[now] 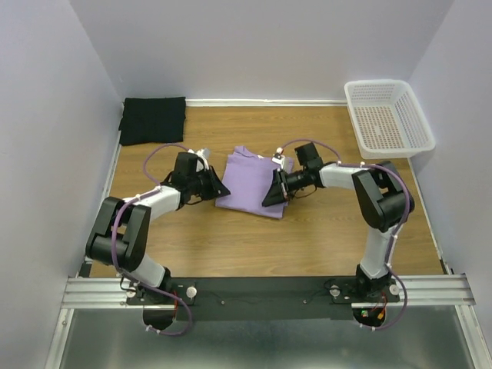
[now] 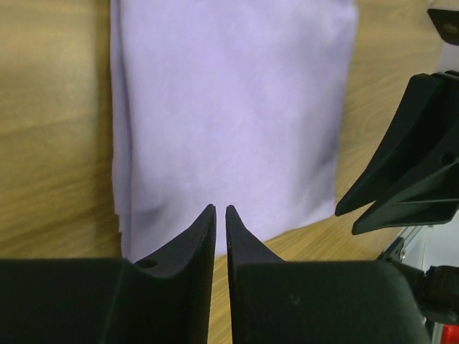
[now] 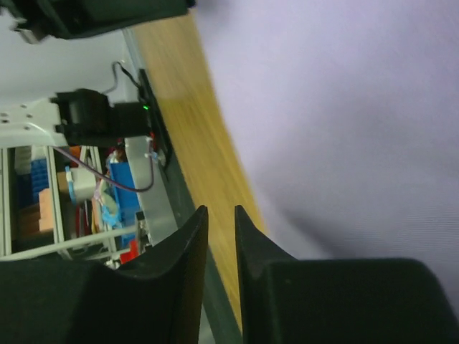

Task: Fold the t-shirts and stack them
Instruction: Fold the tshirt

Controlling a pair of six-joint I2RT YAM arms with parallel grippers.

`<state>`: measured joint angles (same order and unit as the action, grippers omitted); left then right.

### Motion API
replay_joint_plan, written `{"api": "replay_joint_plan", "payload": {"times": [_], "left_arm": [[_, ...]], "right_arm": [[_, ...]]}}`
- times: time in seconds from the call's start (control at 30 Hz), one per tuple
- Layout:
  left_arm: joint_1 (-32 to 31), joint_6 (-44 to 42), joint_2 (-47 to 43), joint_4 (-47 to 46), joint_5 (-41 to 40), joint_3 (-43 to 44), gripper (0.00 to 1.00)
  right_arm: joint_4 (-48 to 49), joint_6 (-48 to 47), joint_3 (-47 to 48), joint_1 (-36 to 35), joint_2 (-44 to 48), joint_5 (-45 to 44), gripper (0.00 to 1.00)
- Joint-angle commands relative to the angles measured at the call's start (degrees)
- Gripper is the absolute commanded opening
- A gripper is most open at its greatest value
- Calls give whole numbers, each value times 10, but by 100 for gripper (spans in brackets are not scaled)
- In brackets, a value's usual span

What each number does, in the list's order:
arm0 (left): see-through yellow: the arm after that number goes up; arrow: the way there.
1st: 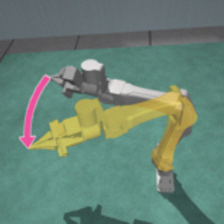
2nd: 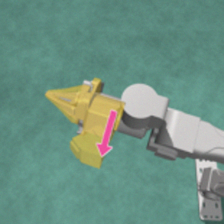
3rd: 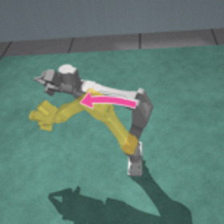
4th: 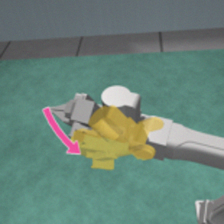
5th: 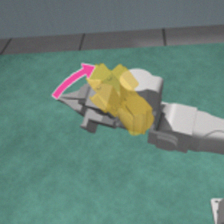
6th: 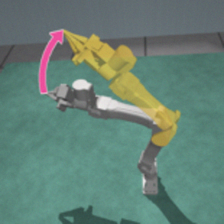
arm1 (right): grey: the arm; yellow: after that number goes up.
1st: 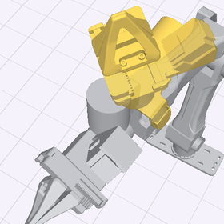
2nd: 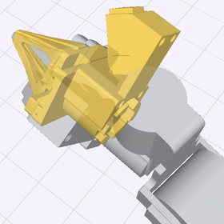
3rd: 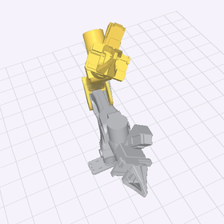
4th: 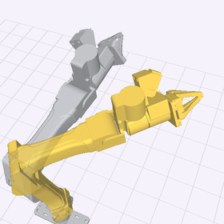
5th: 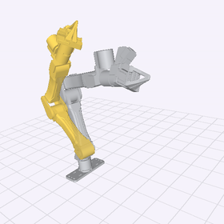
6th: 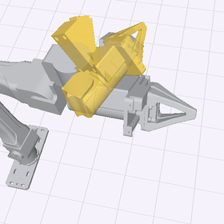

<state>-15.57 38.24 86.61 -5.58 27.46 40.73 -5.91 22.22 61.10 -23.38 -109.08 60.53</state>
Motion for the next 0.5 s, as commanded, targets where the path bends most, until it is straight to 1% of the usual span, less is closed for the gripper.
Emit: {"api": "replay_joint_plan", "payload": {"times": [0.0, 0.07, 0.1, 0.13, 0.17, 0.27, 0.37, 0.43, 0.47], "left_arm": [[-11, 16, 31, -4, -15, -12, 17], [-13, 17, 47, 2, -18, -14, 16], [-13, 18, 55, 7, -21, -14, 15], [-14, 18, 59, 14, -25, -16, 14], [-14, 20, 62, 18, -28, -19, 14], [-15, 26, 65, 25, -34, -34, 12], [-28, 34, 42, 28, -38, -51, 12], [-37, 37, 5, 33, -48, -56, 12], [-44, 36, -9, 43, -53, -56, 13]], "right_arm": [[-7, -42, -33, 3, -54, 4, 26], [-7, -47, -42, 10, -78, -2, 24], [-7, -44, -51, 25, -86, -18, 23], [-8, -42, -55, 35, -100, -24, 19], [-8, -42, -58, 47, -104, -27, 18], [-9, -34, -76, 101, -109, -56, 13], [-10, -37, -78, 124, -73, -75, 12], [-10, -32, -76, 122, -52, -56, 12], [-10, -29, -71, 121, -39, -52, 12]]}}
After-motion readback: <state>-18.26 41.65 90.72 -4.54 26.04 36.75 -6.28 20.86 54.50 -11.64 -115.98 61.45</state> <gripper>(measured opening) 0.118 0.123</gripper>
